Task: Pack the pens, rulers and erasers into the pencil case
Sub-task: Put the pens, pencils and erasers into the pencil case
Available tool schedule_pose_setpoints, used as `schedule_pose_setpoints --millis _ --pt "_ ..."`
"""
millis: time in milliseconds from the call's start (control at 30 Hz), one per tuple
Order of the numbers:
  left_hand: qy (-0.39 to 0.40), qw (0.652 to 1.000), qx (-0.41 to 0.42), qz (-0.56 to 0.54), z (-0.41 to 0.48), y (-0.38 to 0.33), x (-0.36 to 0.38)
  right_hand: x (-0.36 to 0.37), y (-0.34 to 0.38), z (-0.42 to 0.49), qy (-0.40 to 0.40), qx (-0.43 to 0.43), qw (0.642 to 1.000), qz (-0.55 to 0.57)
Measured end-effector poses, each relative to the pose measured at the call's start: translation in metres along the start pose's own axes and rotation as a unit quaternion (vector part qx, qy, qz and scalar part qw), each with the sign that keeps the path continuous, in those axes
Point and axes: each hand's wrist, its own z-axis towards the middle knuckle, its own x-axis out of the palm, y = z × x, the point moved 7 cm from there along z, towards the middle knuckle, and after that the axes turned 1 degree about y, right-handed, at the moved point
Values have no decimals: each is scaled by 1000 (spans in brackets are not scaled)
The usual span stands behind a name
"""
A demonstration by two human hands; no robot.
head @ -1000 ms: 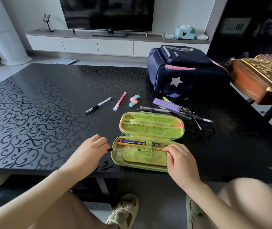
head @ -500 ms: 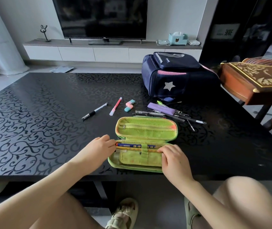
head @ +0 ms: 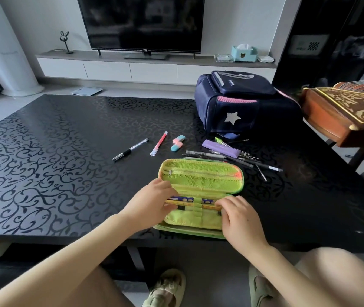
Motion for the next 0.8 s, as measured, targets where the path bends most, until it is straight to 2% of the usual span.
schedule_pose_setpoints --millis 133,233,367,500,600,800 --pt "-111 988 -109 -3 -4 58 -31 -10 8 23 -25 -2 1000 -3" --pt "-105 969 -221 35 0 121 -35 -6 19 46 -28 -14 1000 2" --pt "-78 944 -311 79 12 178 -32 7 31 68 -17 -37 999 12" --pt "-76 937 -329 88 33 200 -25 23 32 77 3 -45 999 18" --pt "-104 938 -329 44 47 205 -18 34 26 76 13 -42 999 16" --pt "-123 942 -309 44 38 189 -12 31 13 61 9 -20 1000 11"
